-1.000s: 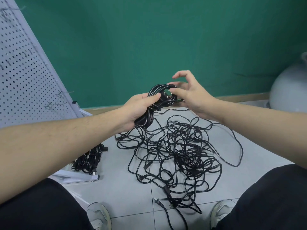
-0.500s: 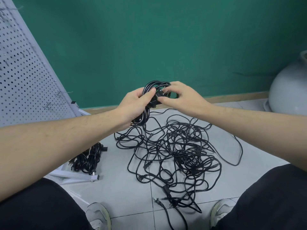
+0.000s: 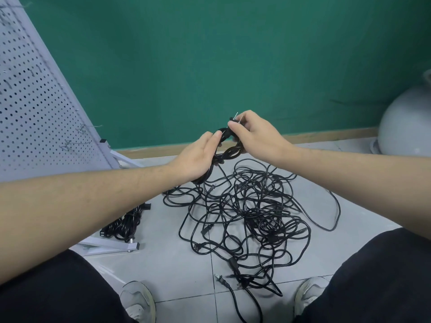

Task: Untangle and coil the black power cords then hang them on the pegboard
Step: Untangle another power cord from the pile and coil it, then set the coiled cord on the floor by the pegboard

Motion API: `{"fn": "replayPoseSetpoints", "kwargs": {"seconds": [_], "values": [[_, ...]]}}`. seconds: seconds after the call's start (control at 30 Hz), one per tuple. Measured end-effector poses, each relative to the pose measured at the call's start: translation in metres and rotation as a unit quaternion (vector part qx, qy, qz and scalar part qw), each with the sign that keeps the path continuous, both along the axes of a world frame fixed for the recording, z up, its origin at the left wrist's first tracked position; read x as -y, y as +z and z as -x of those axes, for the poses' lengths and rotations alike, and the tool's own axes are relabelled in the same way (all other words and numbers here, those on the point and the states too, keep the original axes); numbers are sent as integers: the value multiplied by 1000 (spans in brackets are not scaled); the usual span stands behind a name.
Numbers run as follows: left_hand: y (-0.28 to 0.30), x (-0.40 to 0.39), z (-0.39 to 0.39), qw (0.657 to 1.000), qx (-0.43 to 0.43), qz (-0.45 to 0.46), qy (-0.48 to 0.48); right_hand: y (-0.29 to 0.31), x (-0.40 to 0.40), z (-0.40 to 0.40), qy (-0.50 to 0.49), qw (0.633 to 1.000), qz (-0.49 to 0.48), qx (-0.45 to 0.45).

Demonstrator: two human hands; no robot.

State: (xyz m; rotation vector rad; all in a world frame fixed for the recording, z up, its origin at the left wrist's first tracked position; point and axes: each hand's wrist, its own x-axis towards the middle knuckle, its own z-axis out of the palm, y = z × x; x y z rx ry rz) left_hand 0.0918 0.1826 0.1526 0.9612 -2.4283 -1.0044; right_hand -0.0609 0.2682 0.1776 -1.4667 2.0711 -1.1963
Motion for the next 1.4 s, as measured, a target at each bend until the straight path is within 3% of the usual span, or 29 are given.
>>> {"fn": "replayPoseSetpoints", "kwargs": {"seconds": [0.13, 0.3, 0.43, 0.6, 0.8, 1.0, 1.17, 1.4], "values": [[-4, 1, 0, 1000, -23, -10, 0, 4, 4, -1, -17, 998, 0, 68], [-13, 17, -18, 997, -35, -65, 0, -8, 6, -4, 51, 977, -35, 204], [-27, 38, -35, 987, -1, -156, 49, -27, 24, -14, 75, 979, -88, 169], [-59, 76, -65, 978, 73, -155, 122, -50, 52, -18, 60, 978, -147, 136], [-117, 116, -101, 956, 192, -139, 173, -111, 82, -27, 137, 944, -297, 49], [-188, 158, -111, 934, 279, -148, 168, -180, 117, -26, 199, 895, -399, -15], [-235, 183, -111, 910, 375, -121, 128, -236, 146, -13, 204, 876, -430, -82], [-265, 203, -113, 913, 382, -85, 116, -273, 174, 10, 186, 858, -471, -88]]}}
